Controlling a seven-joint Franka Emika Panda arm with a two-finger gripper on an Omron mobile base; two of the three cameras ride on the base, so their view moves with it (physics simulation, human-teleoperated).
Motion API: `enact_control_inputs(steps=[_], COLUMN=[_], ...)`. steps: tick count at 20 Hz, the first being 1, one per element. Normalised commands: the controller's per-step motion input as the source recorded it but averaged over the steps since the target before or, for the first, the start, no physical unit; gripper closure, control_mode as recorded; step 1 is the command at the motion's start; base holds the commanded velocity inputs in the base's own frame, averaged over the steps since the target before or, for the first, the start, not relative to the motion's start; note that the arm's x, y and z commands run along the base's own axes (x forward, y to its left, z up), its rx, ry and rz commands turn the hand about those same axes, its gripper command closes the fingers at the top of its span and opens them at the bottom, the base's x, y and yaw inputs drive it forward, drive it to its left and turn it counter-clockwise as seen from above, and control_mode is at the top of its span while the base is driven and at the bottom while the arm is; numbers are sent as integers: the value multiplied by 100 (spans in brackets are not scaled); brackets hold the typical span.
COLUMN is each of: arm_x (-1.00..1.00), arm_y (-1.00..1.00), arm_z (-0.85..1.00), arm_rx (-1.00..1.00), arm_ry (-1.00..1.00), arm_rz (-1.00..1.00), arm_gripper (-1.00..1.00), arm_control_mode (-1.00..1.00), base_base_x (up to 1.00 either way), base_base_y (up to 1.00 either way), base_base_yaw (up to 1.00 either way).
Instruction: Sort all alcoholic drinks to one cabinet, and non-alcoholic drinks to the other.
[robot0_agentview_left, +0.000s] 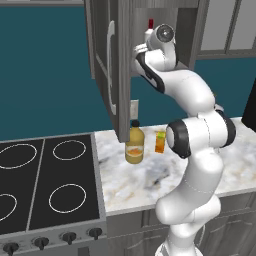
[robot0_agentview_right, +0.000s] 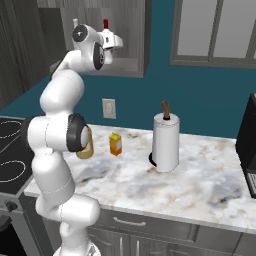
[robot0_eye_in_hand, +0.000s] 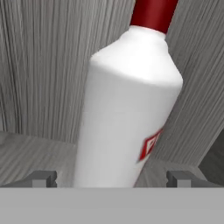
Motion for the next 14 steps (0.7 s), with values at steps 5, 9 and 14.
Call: enact_control_inputs(steps=[5, 9, 14], arm_x=[6, -2, -55], arm_y=[0, 0, 1], arm_z=[0, 0, 0], arm_rx=[1, 2, 4], arm_ry=[0, 0, 0], arm_rz=[0, 0, 0], arm_gripper=[-100, -100, -100], arm_control_mode=[-100, -100, -100], base_base_x=[0, 0, 0], base_base_y=[0, 0, 0], base_base_yaw=[0, 0, 0])
